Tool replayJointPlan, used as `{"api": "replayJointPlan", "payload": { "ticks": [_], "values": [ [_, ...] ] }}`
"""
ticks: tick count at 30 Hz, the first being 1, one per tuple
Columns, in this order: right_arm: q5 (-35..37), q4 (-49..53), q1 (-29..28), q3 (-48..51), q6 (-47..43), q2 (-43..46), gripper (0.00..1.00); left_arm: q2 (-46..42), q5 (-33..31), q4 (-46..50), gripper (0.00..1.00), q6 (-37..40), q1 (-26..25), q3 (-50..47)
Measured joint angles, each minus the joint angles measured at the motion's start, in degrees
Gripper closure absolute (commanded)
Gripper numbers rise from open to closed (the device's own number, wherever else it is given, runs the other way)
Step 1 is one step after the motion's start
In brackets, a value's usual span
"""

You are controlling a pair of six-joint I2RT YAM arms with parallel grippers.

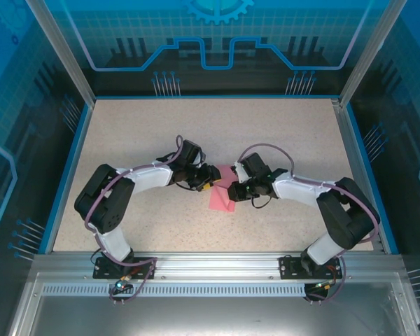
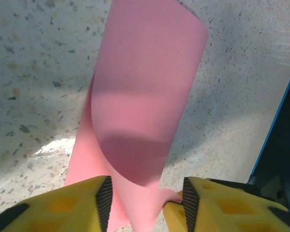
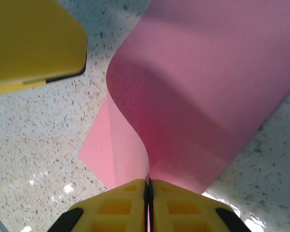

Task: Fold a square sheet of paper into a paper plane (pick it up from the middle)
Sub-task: Fold the triangle a second time at the center of the table.

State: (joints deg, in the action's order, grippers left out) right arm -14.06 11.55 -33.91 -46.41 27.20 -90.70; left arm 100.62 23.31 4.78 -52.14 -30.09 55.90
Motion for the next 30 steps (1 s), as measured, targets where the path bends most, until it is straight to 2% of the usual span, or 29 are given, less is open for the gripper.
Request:
{"api": "replayJointPlan", "payload": {
  "ticks": [7,20,30],
  "values": [
    [-0.11,3.48,1.62,-2.47,-2.45,-2.14,0.89,-0.94,-0.63,-0.04,0.75,0.00,-0.79,-0.94],
    [-2.12,6.23,4.35,-5.09,-4.55,-4.17,0.88,-1.81,-0.11,-4.68,0.77,-0.42,-4.04,-2.49],
    [-4.52,6.43,5.09,-5.40,-4.81,-4.37,0.84,1.14,0.11,-6.84,0.77,-0.46,-4.28,-2.47]
  ]
}}
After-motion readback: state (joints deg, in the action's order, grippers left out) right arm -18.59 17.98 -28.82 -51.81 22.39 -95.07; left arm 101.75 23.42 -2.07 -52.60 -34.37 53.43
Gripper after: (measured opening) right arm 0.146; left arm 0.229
